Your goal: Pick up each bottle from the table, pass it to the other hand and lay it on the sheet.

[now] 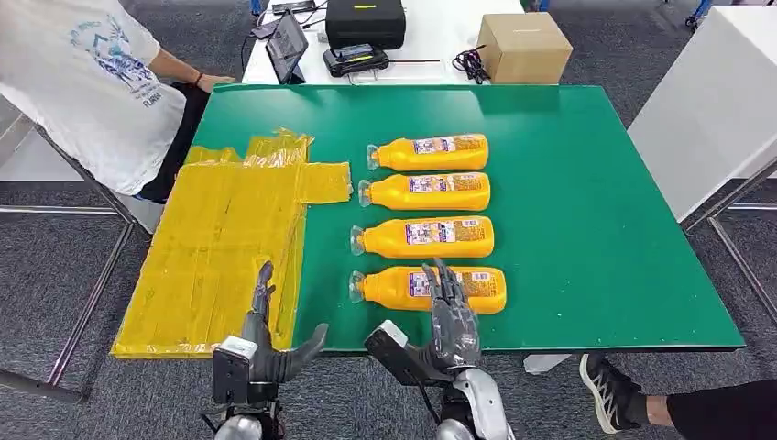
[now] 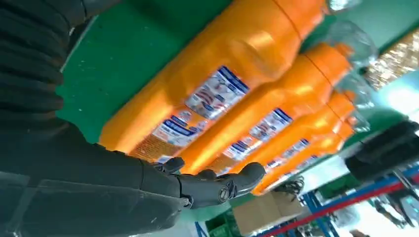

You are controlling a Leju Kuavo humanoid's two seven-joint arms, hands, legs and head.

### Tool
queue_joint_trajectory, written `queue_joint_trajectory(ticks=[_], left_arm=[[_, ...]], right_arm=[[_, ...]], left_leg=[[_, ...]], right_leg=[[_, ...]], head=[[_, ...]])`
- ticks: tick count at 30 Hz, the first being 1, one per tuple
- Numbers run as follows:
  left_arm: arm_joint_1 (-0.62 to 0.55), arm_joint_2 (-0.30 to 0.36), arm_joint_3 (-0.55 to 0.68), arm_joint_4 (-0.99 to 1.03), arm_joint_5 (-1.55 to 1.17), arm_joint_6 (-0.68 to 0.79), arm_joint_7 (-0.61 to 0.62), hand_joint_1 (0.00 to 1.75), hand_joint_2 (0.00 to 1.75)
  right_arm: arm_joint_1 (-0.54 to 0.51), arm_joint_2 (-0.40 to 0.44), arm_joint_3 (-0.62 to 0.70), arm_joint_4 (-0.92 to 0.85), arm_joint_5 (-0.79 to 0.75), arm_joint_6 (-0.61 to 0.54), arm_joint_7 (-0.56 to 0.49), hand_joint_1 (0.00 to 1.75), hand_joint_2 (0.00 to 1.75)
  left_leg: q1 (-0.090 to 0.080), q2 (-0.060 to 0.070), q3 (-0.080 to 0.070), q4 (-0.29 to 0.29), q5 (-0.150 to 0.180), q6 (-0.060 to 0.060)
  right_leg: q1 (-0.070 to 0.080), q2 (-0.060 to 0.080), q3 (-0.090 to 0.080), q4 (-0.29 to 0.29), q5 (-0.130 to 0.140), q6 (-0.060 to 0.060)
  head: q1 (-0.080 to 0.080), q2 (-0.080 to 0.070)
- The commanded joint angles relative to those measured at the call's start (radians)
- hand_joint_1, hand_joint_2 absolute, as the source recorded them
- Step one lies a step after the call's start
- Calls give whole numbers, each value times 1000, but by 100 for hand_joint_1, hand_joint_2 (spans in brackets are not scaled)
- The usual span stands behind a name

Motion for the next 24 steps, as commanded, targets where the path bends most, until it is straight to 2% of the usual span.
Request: queue_joint_trajectory(ticks=[1, 10, 16, 24], left_arm=[[-30, -4, 15, 94, -1, -9, 9, 0, 175], [-30, -3, 15, 94, -3, -13, 13, 0, 175], [-36, -7, 31, 116, -6, -20, 13, 0, 175], [-48, -4, 19, 133, -36, -10, -2, 0, 175]], right_arm=[[-55, -52, 16, 82, 53, 42, 54, 0, 175], [-58, -60, 25, 76, 81, 53, 70, 0, 175], [-105, -96, 58, 49, 158, 92, 112, 0, 175], [-152, -101, 83, 62, 168, 109, 112, 0, 175]], left_leg=[[0, 1, 4, -1, -1, -1], [1, 1, 5, -1, -1, -1], [1, 2, 6, -1, -2, -1], [0, 1, 3, -1, 0, -1]], right_leg=[[1, 0, 4, -2, -1, -1], [1, 0, 5, -2, -1, -2], [1, 1, 6, -2, -1, -2], [1, 1, 2, -1, 0, -1]], head=[[0, 0], [0, 0], [0, 0], [0, 0]])
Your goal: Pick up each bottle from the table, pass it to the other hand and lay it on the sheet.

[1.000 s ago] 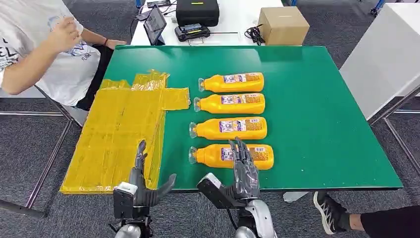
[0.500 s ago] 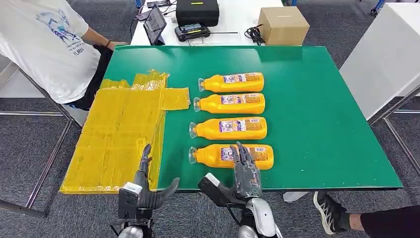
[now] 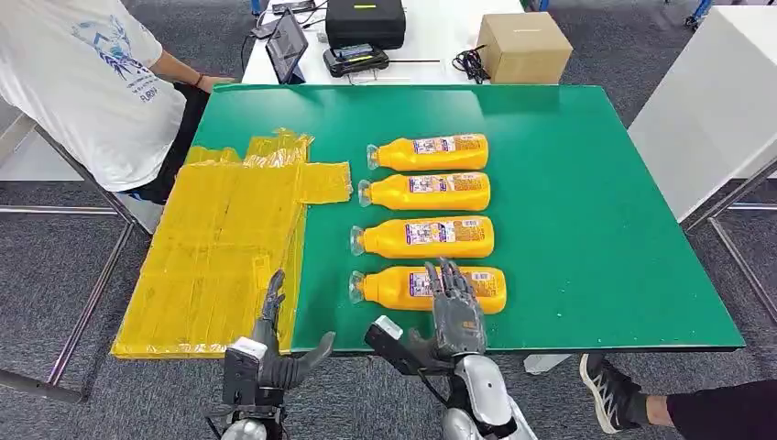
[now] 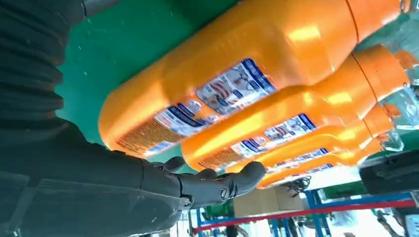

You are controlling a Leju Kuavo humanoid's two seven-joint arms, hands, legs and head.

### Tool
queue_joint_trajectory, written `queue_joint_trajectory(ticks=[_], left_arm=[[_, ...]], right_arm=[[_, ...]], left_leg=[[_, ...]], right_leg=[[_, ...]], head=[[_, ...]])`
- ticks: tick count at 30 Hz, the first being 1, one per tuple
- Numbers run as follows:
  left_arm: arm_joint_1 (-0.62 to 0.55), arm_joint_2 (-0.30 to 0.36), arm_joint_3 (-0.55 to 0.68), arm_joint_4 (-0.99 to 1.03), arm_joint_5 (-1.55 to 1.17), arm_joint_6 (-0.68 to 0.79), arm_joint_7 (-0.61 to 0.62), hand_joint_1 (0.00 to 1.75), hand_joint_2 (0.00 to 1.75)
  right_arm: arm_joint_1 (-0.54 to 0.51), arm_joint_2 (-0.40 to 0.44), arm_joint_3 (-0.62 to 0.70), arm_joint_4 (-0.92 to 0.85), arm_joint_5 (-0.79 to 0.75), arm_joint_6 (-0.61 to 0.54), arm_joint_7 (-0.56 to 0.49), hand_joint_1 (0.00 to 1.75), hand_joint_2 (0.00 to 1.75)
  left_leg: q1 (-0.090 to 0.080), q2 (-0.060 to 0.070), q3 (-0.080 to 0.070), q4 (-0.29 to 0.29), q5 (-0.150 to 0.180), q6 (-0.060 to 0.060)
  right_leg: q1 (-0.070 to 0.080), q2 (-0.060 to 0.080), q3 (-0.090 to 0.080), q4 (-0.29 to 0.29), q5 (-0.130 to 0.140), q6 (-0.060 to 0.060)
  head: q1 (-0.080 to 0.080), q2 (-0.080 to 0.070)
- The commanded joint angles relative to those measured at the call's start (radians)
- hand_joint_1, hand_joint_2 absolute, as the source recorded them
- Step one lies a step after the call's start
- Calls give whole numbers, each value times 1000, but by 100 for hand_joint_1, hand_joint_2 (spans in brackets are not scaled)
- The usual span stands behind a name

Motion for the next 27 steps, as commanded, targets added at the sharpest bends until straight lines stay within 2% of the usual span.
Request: queue_joint_trajectory(ticks=[1, 7, 18, 27], left_arm=[[-43, -2, 13, 79, -30, 11, -9, 0, 175], [-48, -3, 14, 90, -27, 4, -7, 0, 175], [-50, -4, 24, 95, -24, -5, -2, 0, 175], [-54, -3, 32, 104, -23, -15, 1, 0, 175]], right_arm=[[-85, -48, 58, 42, 5, 17, 3, 0, 175], [-101, -42, 63, 63, 14, 6, 13, 0, 175], [-125, -47, 64, 132, 21, 53, 43, 0, 175], [-148, -88, 50, 156, 23, 109, 75, 0, 175]], left_leg=[[1, 2, 5, -1, -2, -1], [1, 1, 5, -1, -1, -1], [1, 1, 5, -1, -1, -1], [0, 1, 3, -1, -1, -1]], right_leg=[[1, 1, 5, -1, -1, -2], [1, 1, 4, -1, -1, -2], [1, 0, 5, -2, -1, -2], [0, 0, 3, -1, -1, -1]], head=[[0, 0], [0, 0], [0, 0], [0, 0]])
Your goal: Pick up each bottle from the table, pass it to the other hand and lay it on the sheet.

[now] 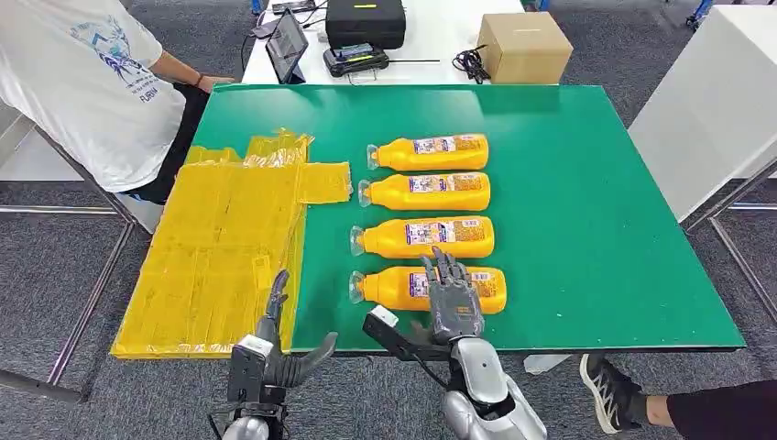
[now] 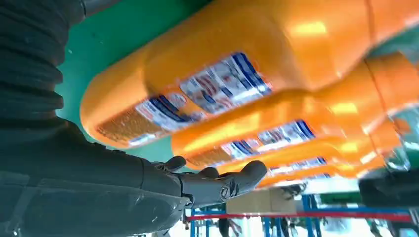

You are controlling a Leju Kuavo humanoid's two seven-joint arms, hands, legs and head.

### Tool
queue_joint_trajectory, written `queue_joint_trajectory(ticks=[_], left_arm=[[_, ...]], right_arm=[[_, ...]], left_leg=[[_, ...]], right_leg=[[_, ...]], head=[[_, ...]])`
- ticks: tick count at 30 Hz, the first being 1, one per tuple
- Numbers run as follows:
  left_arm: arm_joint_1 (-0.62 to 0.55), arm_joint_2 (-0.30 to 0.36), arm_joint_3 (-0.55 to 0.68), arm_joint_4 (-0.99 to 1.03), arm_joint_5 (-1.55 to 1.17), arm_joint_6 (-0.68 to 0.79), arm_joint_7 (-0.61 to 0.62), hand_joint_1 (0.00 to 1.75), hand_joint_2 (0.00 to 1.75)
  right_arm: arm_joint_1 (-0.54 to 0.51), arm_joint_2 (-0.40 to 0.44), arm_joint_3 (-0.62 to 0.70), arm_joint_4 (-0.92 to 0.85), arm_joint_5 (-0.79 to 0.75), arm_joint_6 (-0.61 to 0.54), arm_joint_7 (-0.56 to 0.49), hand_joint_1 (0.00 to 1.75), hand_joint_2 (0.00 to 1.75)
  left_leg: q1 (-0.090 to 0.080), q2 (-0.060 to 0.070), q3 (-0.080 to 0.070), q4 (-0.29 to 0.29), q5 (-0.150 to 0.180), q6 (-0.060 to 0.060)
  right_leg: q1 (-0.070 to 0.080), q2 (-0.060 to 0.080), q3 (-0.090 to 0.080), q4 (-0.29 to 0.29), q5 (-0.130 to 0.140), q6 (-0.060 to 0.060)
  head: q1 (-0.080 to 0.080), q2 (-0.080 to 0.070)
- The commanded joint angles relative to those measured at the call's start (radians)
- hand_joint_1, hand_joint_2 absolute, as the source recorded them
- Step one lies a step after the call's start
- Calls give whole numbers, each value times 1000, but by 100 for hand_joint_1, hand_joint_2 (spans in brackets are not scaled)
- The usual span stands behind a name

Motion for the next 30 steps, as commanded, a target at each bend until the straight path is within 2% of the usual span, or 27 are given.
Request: queue_joint_trajectory(ticks=[1, 8, 12, 13, 21, 22, 26, 30], left_arm=[[-32, 0, 19, 62, 5, -8, 7, 0, 175], [-33, 1, 20, 64, 5, -10, 8, 0, 175], [-38, 1, 23, 71, 8, -10, 10, 0, 175], [-39, 3, 23, 72, 8, -10, 9, 0, 175], [-33, 7, 28, 66, 9, -16, 10, 0, 175], [-44, 11, 36, 77, 6, -20, 12, 0, 175], [-44, 11, 36, 77, 6, -20, 12, 0, 175], [-43, 5, 42, 77, 6, -6, 18, 0, 175]], right_arm=[[-63, -60, 14, 89, 0, 28, 15, 0, 175], [-90, -78, 13, 97, -8, 65, 25, 0, 175], [-122, -102, -13, 106, -61, 91, -5, 0, 175], [-131, -112, -19, 105, -72, 96, -10, 0, 175], [-151, -132, -7, 104, -67, 125, -2, 0, 175], [-191, -134, 11, 157, -139, 178, -21, 0, 175], [-191, -134, 11, 157, -139, 178, -21, 0, 175], [-222, -152, 33, 196, -214, 229, -35, 0, 175]], left_leg=[[1, 1, 6, -1, -2, -1], [0, 1, 3, -1, -1, -1], [1, 1, 7, -1, -2, -2], [0, 0, 3, -1, -1, -1], [0, 0, 4, -1, -1, -1], [0, 1, 4, 0, -1, -1], [0, 1, 5, -1, -1, -1], [0, 1, 4, -1, -1, -1]], right_leg=[[1, 1, 6, -1, -1, -2], [0, 0, 3, -1, -1, -1], [1, 1, 7, -2, -2, -2], [0, 0, 4, -1, -1, -1], [1, 0, 5, -1, -1, -1], [1, 0, 4, -1, -1, -1], [1, 1, 5, -1, -1, -2], [1, 1, 4, -1, 0, -1]], head=[[0, 0], [0, 0], [0, 0], [0, 0], [0, 0], [0, 0], [0, 0], [0, 0]])
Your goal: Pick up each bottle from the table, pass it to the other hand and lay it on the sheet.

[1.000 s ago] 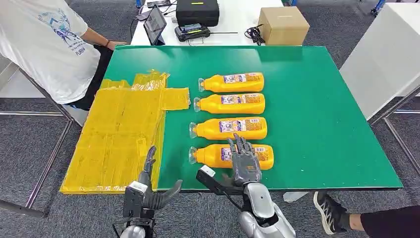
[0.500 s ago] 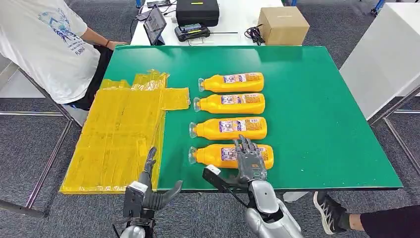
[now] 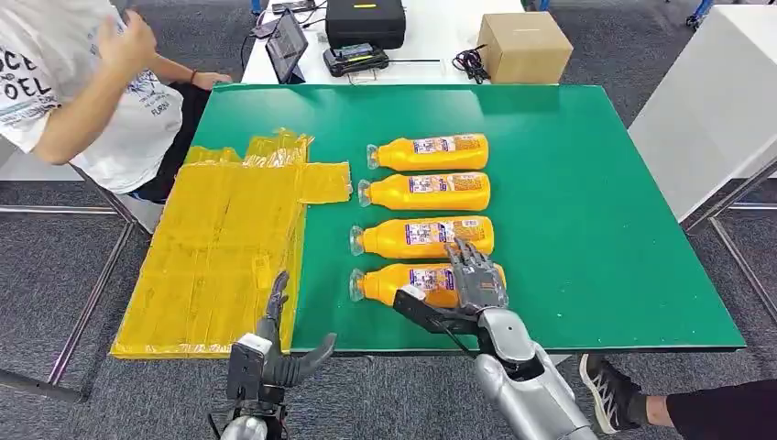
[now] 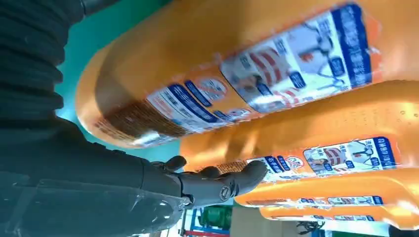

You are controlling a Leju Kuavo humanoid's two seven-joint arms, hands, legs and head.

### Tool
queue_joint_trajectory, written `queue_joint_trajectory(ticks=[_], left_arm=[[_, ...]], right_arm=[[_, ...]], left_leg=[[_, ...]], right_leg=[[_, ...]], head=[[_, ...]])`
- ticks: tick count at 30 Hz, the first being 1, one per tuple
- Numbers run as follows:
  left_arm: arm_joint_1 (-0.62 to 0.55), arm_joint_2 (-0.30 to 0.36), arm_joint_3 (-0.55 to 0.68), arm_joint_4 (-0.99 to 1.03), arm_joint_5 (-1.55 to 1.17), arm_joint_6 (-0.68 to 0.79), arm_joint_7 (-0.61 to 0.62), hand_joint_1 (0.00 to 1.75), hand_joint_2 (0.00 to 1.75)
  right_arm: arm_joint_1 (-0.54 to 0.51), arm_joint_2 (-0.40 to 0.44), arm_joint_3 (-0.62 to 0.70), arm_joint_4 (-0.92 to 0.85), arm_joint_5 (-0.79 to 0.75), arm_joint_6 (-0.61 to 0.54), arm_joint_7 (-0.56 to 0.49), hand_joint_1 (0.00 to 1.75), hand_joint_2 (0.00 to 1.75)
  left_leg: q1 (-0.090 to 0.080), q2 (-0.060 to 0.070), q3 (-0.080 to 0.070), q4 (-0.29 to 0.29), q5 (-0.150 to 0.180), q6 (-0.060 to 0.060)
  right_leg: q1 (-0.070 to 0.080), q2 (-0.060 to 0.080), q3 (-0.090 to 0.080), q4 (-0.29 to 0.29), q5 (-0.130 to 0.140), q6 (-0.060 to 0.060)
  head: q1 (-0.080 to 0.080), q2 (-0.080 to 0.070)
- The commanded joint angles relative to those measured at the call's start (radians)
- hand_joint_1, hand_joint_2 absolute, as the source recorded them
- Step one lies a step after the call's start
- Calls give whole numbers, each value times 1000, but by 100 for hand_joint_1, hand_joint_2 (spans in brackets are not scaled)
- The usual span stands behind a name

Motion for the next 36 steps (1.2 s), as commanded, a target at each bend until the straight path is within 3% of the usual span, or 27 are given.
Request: queue_joint_trajectory(ticks=[1, 11, 20, 36], left_arm=[[-36, 6, 24, 60, 6, 7, 12, 0, 175], [-62, 1, 27, 100, 40, -17, -14, 0, 175], [-78, -2, 27, 131, 73, -32, -37, 0, 175], [-86, -3, 35, 142, 98, -32, -51, 0, 175]], right_arm=[[-94, -43, 49, 135, -89, 66, -18, 0, 175], [-187, -114, 121, 213, -229, 194, -80, 0, 175], [-232, -188, 205, 188, -359, 242, -88, 0, 175], [-274, -242, 313, 167, -433, 274, -82, 0, 175]], left_leg=[[1, 2, 6, -1, -2, -1], [1, 1, 6, -1, -2, -2], [0, 0, 5, -1, 0, -1], [0, 1, 7, 0, -1, -1]], right_leg=[[1, 1, 6, -1, -1, -2], [1, 0, 7, -2, -1, -2], [0, -1, 4, -1, 0, -1], [1, 0, 8, -1, -1, -2]], head=[[0, 0], [0, 0], [0, 0], [0, 0]])
